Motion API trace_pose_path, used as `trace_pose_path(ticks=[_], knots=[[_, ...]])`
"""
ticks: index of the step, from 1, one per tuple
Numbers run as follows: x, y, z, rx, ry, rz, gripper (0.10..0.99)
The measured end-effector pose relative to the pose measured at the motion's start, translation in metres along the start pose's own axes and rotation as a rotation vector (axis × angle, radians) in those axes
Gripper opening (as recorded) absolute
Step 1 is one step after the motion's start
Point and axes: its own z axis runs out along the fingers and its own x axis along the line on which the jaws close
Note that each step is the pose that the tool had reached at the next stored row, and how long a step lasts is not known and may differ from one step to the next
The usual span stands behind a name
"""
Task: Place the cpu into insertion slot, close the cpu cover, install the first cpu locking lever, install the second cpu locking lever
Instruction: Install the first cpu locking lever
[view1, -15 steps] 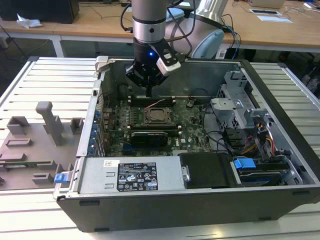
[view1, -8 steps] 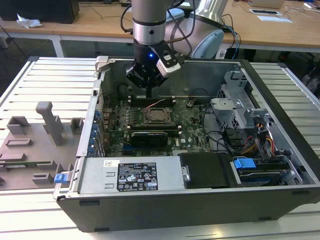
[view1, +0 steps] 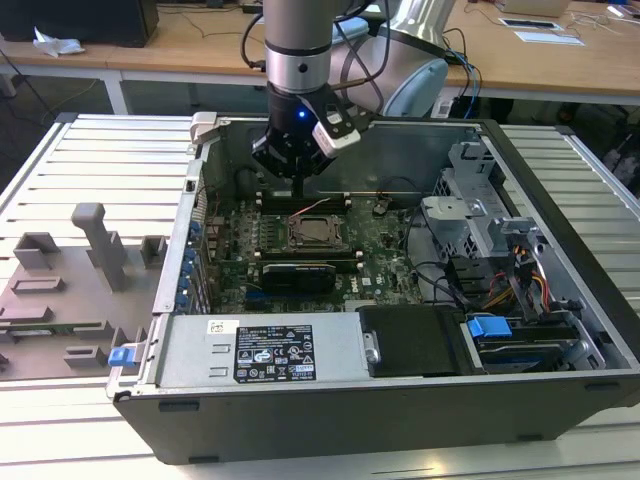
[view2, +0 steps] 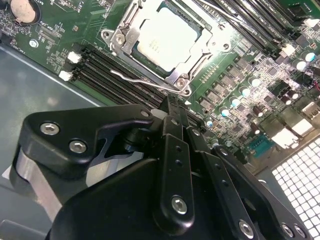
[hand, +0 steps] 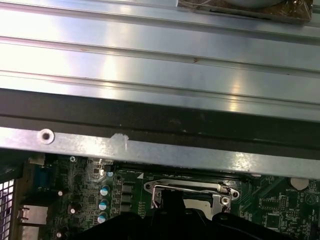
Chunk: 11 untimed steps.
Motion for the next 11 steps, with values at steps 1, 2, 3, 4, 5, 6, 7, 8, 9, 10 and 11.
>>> trace_pose_path(ticks=[1, 2, 3, 4, 5, 6, 7, 8, 9, 10, 11], knots=[[0.0, 0.0, 0.0005, 0.0, 0.0, 0.0, 0.106], [0.0, 0.0, 0.0013, 0.0, 0.0, 0.0, 0.106], [0.0, 0.0, 0.0019, 0.0, 0.0, 0.0, 0.106], [0.0001, 0.0, 0.0025, 0.0, 0.0, 0.0, 0.106], [0.0001, 0.0, 0.0034, 0.0, 0.0, 0.0, 0.106], [0.0001, 0.0, 0.0045, 0.0, 0.0, 0.0, 0.106], [0.0002, -0.0001, 0.0058, 0.0, 0.0, 0.0, 0.106], [0.0002, -0.0001, 0.0063, 0.0, 0.0, 0.0, 0.106], [0.0002, -0.0001, 0.0068, 0.0, 0.0, 0.0, 0.106], [0.0002, -0.0001, 0.0074, 0.0, 0.0001, 0.0, 0.106], [0.0002, -0.0001, 0.0078, 0.0, 0.0001, 0.0, 0.106]])
